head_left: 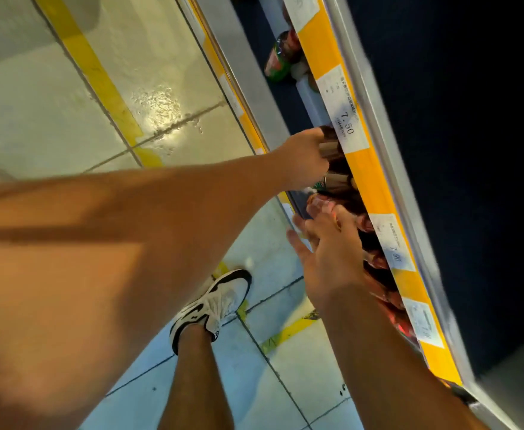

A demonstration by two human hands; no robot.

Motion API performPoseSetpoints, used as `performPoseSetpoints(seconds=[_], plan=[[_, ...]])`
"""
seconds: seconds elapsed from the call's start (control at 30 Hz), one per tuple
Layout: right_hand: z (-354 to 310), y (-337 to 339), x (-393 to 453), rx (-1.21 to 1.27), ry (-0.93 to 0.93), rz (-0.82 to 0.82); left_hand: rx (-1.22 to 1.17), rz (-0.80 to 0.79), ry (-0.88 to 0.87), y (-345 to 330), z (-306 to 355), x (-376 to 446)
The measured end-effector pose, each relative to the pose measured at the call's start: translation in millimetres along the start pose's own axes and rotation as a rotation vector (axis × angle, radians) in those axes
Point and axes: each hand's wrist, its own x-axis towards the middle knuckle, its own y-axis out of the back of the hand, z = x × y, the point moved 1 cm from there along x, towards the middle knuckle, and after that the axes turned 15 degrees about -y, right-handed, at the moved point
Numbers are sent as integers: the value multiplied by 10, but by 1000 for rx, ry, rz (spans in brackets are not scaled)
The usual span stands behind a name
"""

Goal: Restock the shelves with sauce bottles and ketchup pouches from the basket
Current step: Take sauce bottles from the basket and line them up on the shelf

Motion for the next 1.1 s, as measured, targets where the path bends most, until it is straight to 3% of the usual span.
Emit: performPoseSetpoints(seconds=[0.07, 0.3, 0.4, 0.47, 0.6, 0.77, 0.87, 1.1], plan=[[160, 65, -291, -93, -13, -31, -158, 39, 63, 168, -74, -391], [1119, 696, -1149, -650, -244, -32, 104, -40, 520, 1062, -273, -2697], [1429, 1057, -1592, -802, -319, 0, 98, -77, 606, 1500, -453, -3676], [1509, 1240, -1943, -791, -339, 48, 71, -44, 587, 1762, -525, -4124], [1292, 1270, -2752, -668, -270, 118, 124, -37, 493, 2143, 704, -4285], [663, 1080, -3731, -555, -17, 135, 351, -276, 228, 2263, 1581, -4029], [487, 1118, -4136, -503, 64, 156, 322, -328, 151, 2314, 1974, -3930], [1198, 1684, -4828, -351, 63, 204, 412, -445, 145, 2671, 2541, -4181]])
